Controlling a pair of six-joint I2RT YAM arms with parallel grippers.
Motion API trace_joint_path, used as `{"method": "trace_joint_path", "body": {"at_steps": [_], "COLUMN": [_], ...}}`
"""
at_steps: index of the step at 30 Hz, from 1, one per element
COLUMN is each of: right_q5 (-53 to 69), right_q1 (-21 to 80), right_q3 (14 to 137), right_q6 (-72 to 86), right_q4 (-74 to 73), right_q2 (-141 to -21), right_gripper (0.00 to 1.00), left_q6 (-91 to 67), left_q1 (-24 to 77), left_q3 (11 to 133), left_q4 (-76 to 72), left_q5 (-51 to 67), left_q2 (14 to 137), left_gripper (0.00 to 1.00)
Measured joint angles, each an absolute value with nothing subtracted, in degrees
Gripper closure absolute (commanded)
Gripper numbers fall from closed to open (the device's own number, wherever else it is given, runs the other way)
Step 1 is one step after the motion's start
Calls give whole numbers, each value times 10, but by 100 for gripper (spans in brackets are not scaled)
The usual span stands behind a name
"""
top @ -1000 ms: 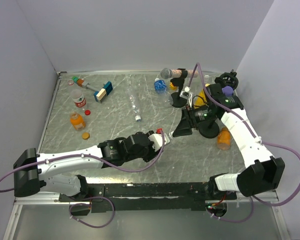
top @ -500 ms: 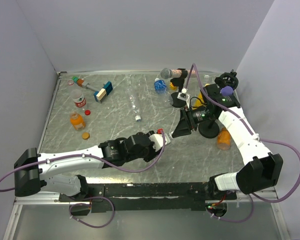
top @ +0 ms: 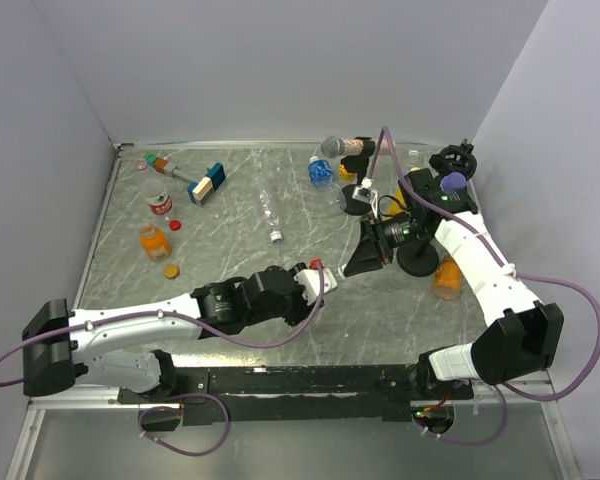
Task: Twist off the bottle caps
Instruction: Unscrew the bottle cap from the plastic bottle.
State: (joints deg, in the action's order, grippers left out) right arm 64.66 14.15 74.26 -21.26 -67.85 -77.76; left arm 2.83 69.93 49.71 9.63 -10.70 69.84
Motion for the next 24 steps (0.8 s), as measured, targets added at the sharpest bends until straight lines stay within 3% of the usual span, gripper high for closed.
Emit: {"method": "trace_joint_path", "body": {"at_steps": [4,11,15,16,17,20,22,24], "right_q5": [665,674,674,675,674,667,650,641], "right_q1": [155,202,215,216,216,218,217,208], "right_q3": [746,724,694,694,694,701,714,737], "right_q6": [-271,-441,-471,-474,-474,-453,-418,-390], "right_q4": [-700,-652,-620,-618,-617,-615,-613,-618], "right_q2": [-773,-686,-634,-634,-638,-662,-680,-696], "right_gripper": [92,92,86,80,69,26,7,1], "left_q6": [21,-10,-11,-11,-11,-11,-11,-11], "left_q1": [678,585,572,570,568,564,563,562], "left_q3": [466,433,433,433,433,433,433,433], "left_q4": [75,37,39,40,42,54,55,57], "left_q5": [-37,213,282,287,288,274,255,233], "left_q2": [667,636,636,636,636,636,636,635], "left_gripper": [83,83,83,83,83,83,83,84]}}
